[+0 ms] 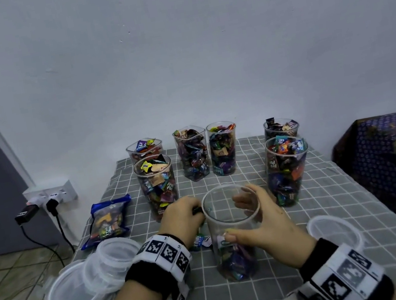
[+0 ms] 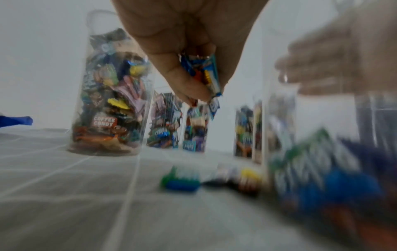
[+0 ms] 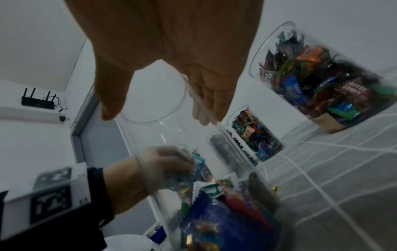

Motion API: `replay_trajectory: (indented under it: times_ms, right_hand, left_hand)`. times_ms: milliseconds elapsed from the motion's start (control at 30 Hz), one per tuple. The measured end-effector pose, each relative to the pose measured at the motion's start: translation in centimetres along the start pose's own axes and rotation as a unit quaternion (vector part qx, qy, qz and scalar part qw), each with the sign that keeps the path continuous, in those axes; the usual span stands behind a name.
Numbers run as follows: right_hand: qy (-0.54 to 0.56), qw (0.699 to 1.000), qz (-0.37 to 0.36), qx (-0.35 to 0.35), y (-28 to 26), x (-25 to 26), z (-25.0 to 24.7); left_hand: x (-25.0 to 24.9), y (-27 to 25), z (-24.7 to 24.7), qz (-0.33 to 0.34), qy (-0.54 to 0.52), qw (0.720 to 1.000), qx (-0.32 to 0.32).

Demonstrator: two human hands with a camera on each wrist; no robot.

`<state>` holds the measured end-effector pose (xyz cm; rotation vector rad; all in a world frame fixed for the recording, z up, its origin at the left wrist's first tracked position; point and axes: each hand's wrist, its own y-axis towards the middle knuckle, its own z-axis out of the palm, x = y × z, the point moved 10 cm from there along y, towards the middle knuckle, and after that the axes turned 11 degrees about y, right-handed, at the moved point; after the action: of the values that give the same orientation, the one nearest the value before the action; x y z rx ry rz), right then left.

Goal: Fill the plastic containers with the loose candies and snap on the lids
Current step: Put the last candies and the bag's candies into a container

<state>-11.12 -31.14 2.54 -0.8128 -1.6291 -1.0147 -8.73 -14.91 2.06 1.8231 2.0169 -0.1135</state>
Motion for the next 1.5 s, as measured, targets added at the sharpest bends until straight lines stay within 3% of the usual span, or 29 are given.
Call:
replay_trajectory:
  times_ms: [200, 367, 600, 833, 1033, 1200, 1300, 1400, 1500]
  right_hand:
    - [0.009, 1.000, -0.014, -0.001, 0.1, -0.4, 0.1]
    - [0.022, 1.000, -0.020, 0.002, 0.0, -0.4, 0.1]
    - [0.023, 0.999, -0.027, -0.005, -0.1, -0.1, 0.2]
    - [0.030, 0.998, -0.047, -0.013, -0.2, 0.3, 0.2]
    - [0.048, 0.997, -0.055, -0.012, -0.3, 0.7, 0.3]
    - [0.045, 0.998, -0.033, -0.009, -0.4, 0.2, 0.3]
    - [0.046, 0.998, -0.039, -0.014, -0.6, 0.7, 0.4]
    - [0.030, 0.998, -0.039, -0.024, -0.6, 0.7, 0.2]
    - [0.028, 0.999, -0.027, -0.032, -0.9, 0.3, 0.3]
  left_hand:
    - [0.6, -0.1, -4.8, -0.016, -0.171, 0.980, -0.101]
    - [-2.5, -0.4, -9.3, 0.055, -0.260, 0.954, -0.140]
    - [-8.3, -2.7, -8.9, 0.185, -0.214, 0.953, -0.106]
    - [-9.8, -4.2, -7.0, 0.237, -0.098, 0.959, -0.118]
    - [-10.5, -4.6, -6.9, 0.252, -0.003, 0.959, -0.130]
    - [-11.0, -5.3, -6.4, 0.266, 0.018, 0.961, -0.078]
    - [-10.6, -5.5, -6.6, 0.255, -0.037, 0.964, -0.068]
    - [-8.4, -5.4, -7.5, 0.210, -0.146, 0.962, -0.096]
    - [-5.4, -5.2, -5.8, 0.127, -0.202, 0.971, -0.010]
